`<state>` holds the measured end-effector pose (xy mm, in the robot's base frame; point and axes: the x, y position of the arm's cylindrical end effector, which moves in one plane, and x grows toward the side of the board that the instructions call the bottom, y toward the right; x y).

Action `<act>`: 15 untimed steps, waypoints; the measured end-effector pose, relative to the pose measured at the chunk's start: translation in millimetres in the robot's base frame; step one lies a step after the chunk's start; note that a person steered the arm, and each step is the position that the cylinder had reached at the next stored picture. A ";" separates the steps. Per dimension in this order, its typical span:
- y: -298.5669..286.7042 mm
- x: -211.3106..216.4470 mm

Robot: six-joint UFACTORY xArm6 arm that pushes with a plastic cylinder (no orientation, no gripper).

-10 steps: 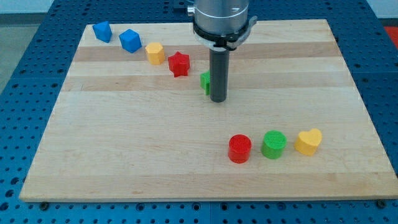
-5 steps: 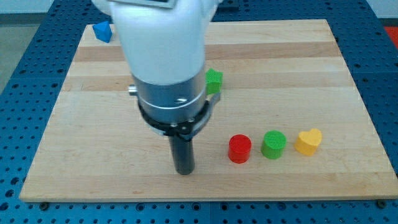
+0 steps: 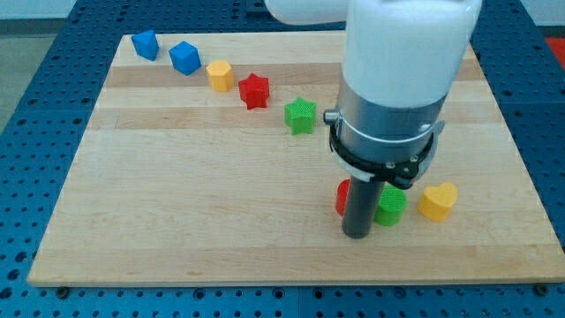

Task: Move the red circle diagonally to the green star

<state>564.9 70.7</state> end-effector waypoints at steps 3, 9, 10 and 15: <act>-2.4 -41.6; -13.0 -55.3; -9.1 -62.3; 39.3 -71.5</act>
<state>493.4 110.0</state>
